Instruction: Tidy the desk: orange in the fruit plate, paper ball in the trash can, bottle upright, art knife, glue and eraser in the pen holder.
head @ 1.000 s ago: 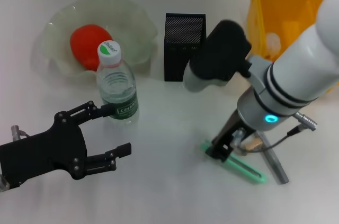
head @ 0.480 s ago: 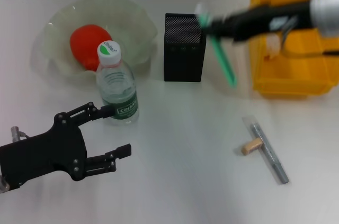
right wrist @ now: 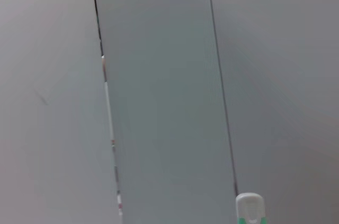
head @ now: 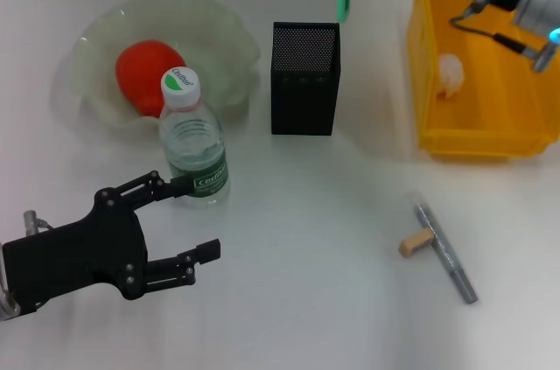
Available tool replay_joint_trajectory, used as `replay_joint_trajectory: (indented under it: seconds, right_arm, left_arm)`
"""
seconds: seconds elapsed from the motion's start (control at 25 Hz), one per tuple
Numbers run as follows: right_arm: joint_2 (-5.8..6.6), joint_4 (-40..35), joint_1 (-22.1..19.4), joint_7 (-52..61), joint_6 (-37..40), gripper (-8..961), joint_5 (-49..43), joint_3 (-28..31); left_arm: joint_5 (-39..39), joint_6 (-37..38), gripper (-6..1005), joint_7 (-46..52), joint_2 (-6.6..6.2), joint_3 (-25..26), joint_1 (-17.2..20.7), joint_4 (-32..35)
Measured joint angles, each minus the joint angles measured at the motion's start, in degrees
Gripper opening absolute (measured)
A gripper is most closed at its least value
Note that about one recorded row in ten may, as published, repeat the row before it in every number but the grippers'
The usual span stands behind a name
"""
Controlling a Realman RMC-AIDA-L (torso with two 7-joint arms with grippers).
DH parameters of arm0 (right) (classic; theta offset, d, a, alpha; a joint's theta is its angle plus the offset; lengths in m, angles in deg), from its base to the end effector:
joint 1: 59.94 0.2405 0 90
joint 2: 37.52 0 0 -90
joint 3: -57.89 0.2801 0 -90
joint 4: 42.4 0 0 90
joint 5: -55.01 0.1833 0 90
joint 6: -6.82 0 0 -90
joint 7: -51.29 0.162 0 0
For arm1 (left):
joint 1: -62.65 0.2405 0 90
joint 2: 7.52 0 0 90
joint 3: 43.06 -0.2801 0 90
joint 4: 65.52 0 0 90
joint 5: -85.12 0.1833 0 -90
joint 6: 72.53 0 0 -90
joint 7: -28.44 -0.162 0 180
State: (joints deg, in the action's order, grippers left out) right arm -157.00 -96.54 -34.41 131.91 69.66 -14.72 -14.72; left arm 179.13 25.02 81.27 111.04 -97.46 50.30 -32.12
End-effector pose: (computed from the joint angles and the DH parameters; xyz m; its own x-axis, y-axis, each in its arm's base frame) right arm 0.1657 0.3753 -0.0021 0.6445 -0.0671 -0.7616 -0.4729 -0.8177 -0.3282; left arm -0.2887 0.2251 -0.0346 0.7621 0.1009 0.6396 0.3019 -0.9292 -0.2131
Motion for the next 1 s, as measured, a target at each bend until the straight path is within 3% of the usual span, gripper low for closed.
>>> replay_joint_trajectory:
  seconds: [0.28,0.48,0.8,1.0]
  right_arm:
    - [0.05,24.9,10.9,-19.6,-0.5,270,7.9,0.3]
    - [-0.11,31.3,14.3,-23.8,-3.5,289,9.2,-0.1]
    - [0.06,26.5,9.6,-18.6,-1.5,319,7.6,-1.2]
    - [0.29,6.4,1.1,2.4,0.1,337,-6.8,-2.6]
  left_arm:
    - [0.4,-0.1,842,0.0,0.0,0.0,-0.4,0.0]
    - [0.4,-0.2,842,0.0,0.0,0.0,-0.5,-0.1]
    - [0.4,-0.2,842,0.0,0.0,0.0,-0.4,-0.1]
    - [0.4,-0.2,842,0.0,-0.01,0.0,-0.4,-0.1]
